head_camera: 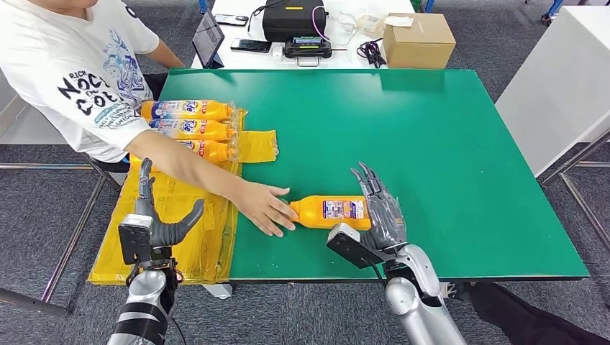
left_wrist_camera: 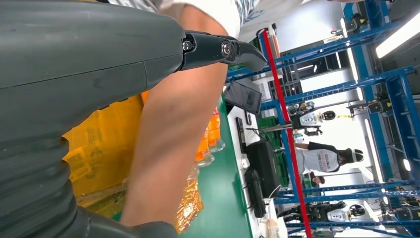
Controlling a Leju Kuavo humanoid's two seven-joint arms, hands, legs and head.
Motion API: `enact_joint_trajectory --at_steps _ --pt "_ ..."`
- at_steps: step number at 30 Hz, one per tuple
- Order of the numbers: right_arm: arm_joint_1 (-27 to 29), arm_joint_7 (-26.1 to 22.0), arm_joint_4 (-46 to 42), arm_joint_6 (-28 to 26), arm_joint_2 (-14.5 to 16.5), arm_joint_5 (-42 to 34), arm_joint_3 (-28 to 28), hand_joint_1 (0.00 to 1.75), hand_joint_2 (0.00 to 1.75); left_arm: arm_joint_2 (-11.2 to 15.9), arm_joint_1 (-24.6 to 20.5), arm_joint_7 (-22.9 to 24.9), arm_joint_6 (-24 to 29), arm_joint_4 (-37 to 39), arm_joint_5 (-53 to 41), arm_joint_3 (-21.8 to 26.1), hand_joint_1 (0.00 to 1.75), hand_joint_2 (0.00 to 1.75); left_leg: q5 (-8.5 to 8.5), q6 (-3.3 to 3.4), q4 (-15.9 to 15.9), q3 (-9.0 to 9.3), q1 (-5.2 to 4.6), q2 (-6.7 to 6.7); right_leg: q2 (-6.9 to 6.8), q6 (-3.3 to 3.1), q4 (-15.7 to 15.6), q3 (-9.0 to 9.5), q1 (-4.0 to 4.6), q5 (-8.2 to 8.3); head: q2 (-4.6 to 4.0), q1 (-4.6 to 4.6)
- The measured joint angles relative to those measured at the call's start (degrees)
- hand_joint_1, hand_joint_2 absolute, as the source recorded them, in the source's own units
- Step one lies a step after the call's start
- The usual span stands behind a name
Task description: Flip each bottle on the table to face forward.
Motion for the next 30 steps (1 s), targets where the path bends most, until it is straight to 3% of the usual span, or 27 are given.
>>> enact_joint_trajectory --at_steps 8,17,23,30 --pt "-0.3 3.6 1.0 6.1 -1.4 1.1 0.3 0.00 1.75 0.0 0.2 0.5 -0.3 0.0 0.6 0.0 0.00 1.75 0.00 0.00 0.0 -0.03 0.00 -0.01 -0.01 0.00 0.0 0.00 0.00 0.00 0.00 0.01" --pt "-1.9 6.7 4.6 12.6 -5.7 1.2 4.0 0.00 1.75 0.0 0.2 0.4 -0.4 0.1 1.2 0.2 0.00 1.75 0.00 0.00 0.0 -0.06 0.00 -0.03 -0.01 0.00 0.0 -0.01 0.00 0.00 0.00 0.00" --pt "-7.5 8.7 10.4 17.3 -10.0 -1.3 7.5 0.00 1.75 0.0 0.0 0.1 -0.7 1.0 1.7 0.2 0.00 1.75 0.02 0.02 0.0 -0.05 -0.01 -0.03 -0.01 0.05 0.0 -0.01 -0.01 0.04 0.00 0.01" --pt "-13.9 11.0 14.9 18.6 -14.3 -1.8 10.2 0.00 1.75 0.0 -0.6 -0.1 -0.8 2.2 2.3 0.2 0.00 1.75 0.04 0.06 0.0 -0.08 -0.04 -0.06 -0.02 0.09 0.0 -0.01 -0.05 0.06 0.00 0.00"
